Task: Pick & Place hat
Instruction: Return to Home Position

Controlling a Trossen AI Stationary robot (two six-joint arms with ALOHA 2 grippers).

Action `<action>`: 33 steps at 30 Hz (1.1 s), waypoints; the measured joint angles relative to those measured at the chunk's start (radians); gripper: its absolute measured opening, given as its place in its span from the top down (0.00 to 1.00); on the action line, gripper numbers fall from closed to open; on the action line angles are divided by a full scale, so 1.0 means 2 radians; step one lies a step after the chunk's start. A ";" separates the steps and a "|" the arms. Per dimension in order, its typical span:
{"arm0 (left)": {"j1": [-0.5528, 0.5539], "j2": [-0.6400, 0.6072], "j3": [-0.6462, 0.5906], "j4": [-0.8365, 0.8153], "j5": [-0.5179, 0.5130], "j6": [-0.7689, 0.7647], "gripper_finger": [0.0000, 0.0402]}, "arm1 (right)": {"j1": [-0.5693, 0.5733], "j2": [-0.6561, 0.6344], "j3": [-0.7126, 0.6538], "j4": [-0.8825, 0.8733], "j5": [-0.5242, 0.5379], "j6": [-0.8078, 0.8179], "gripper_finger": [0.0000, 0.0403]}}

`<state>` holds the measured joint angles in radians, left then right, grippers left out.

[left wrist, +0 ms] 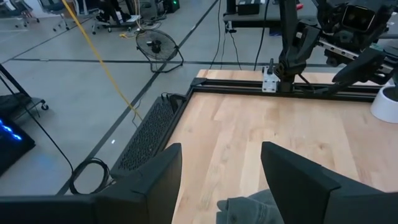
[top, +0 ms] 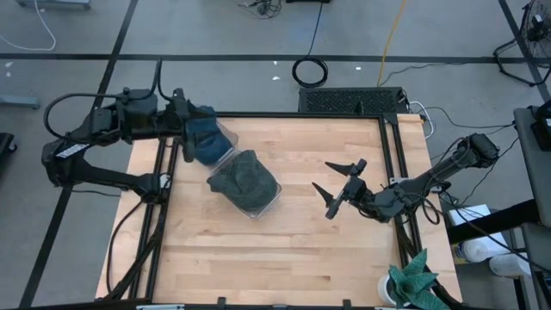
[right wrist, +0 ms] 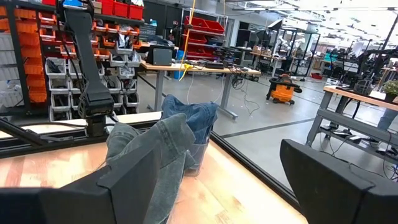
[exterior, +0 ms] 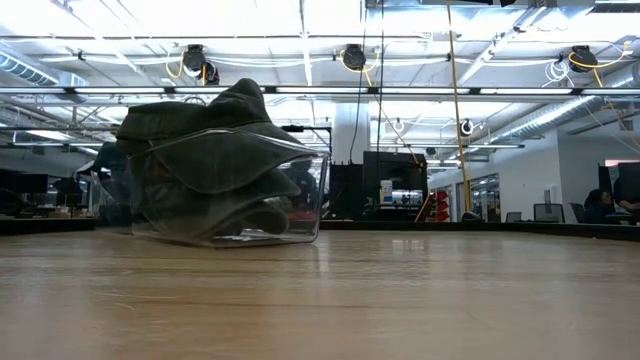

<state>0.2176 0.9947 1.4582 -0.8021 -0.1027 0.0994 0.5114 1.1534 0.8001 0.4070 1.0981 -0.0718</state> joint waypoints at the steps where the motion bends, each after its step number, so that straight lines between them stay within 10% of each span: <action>1: 0.000 0.000 0.000 0.000 0.000 0.000 0.43 | 0.000 0.000 0.000 0.000 0.000 0.000 0.22; 22: 0.000 -0.007 -0.002 -0.023 0.007 -0.013 0.43 | 0.001 -0.002 0.000 0.028 0.000 -0.098 0.22; 33: 0.000 -0.072 -0.112 0.036 0.002 -0.008 0.43 | 0.000 -0.002 0.000 0.073 0.000 -0.164 0.22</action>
<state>0.2176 0.8501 1.2342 -0.7298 -0.0991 0.0830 0.5121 1.1497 0.7994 0.5529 1.0981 -0.4004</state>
